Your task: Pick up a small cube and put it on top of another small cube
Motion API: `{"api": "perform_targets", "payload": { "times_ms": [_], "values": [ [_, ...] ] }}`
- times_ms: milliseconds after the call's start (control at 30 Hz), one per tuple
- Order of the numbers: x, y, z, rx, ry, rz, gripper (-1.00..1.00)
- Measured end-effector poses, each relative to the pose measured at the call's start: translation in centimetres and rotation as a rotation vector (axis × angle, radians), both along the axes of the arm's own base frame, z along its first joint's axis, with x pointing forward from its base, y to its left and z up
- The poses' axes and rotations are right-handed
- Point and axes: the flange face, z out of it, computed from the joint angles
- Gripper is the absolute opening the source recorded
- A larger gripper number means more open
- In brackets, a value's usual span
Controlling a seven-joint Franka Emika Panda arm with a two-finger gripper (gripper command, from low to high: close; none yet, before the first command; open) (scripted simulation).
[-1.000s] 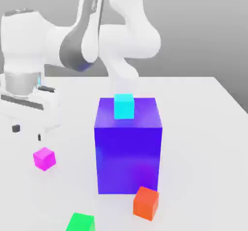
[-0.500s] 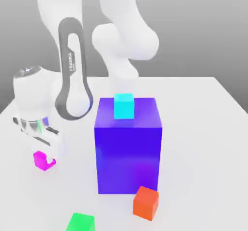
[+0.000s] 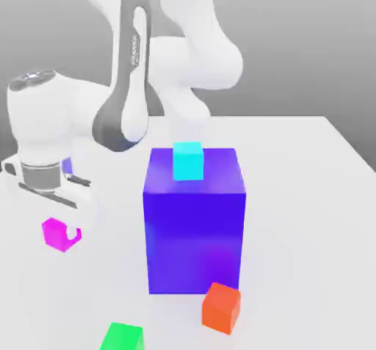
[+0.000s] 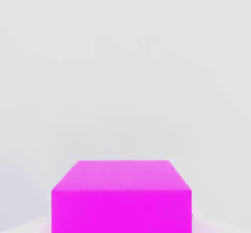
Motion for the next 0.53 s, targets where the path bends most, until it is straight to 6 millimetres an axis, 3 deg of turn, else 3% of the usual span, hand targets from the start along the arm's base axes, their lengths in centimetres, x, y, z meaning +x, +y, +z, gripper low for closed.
{"api": "perform_targets", "payload": {
  "times_ms": [100, 233, 300, 367, 400, 533],
  "values": [
    [5.3, 3.2, 1.1, 0.001, 0.000, 0.078, -1.00],
    [11.9, 9.5, 2.7, 0.010, -0.004, 0.192, -1.00],
    [13.3, 11.1, 1.4, 0.013, -0.005, 0.217, -1.00],
    [13.6, 11.5, -1.2, 0.013, -0.005, 0.223, -1.00],
    [13.6, 11.6, -2.5, 0.013, -0.004, 0.224, 1.00],
    [13.6, 11.6, -2.5, 0.013, -0.004, 0.224, 1.00]
  ]
}}
